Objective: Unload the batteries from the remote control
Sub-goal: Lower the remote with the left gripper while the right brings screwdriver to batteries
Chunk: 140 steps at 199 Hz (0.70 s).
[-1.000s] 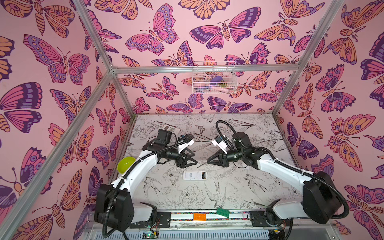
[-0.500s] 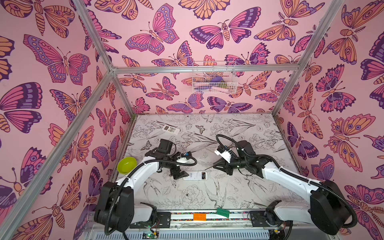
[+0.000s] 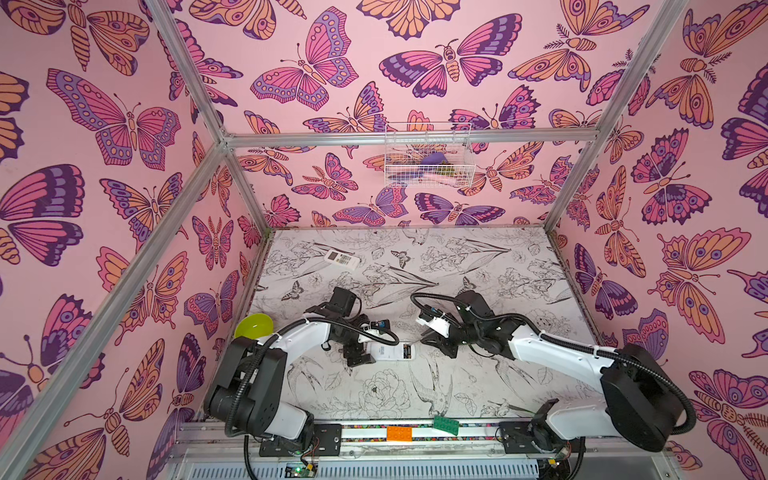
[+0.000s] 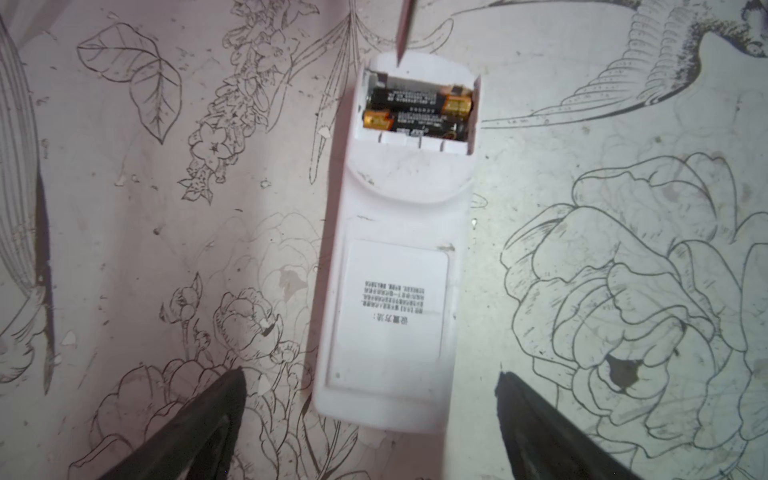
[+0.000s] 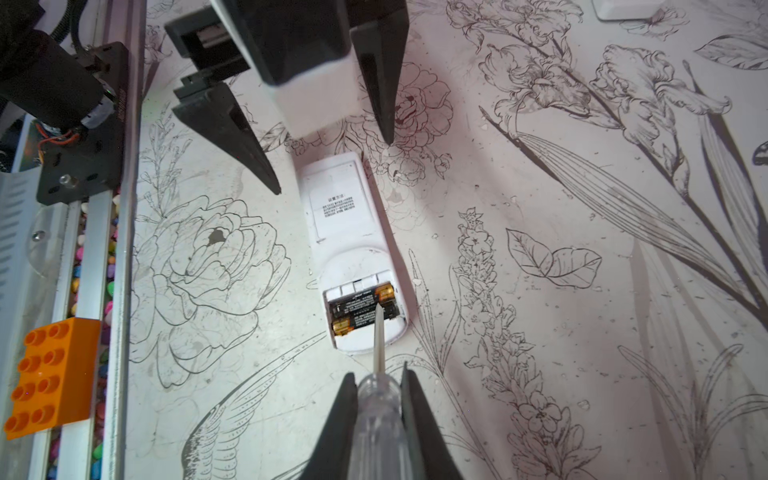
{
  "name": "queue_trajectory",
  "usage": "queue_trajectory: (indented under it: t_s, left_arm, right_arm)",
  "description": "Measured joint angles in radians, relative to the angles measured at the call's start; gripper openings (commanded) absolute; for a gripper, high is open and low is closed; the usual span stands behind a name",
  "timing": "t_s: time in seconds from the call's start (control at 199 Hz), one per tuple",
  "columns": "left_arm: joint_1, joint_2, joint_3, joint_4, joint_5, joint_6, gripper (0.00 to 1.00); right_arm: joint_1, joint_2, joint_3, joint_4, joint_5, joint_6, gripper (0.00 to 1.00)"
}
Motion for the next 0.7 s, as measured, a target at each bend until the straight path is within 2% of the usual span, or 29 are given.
queue_trajectory:
  t_s: [0.14,0.356,0.702]
  left_arm:
    - [-0.021,0.042,0.01,0.004,-0.021,0.009,0.9]
    - [-0.053,0.079,0.017,0.005,-0.061,0.016,0.73]
    - [-0.055,0.081,0.019,0.013,-0.08,0.043,0.47]
  right_arm:
    - [0.0,0.005,-0.002,0.036,0.01,-0.002,0.0]
    - [0.0,0.033,-0.011,0.067,0.005,-0.001,0.0]
    - [0.002,0.05,-0.012,0.071,-0.009,-0.006,0.0]
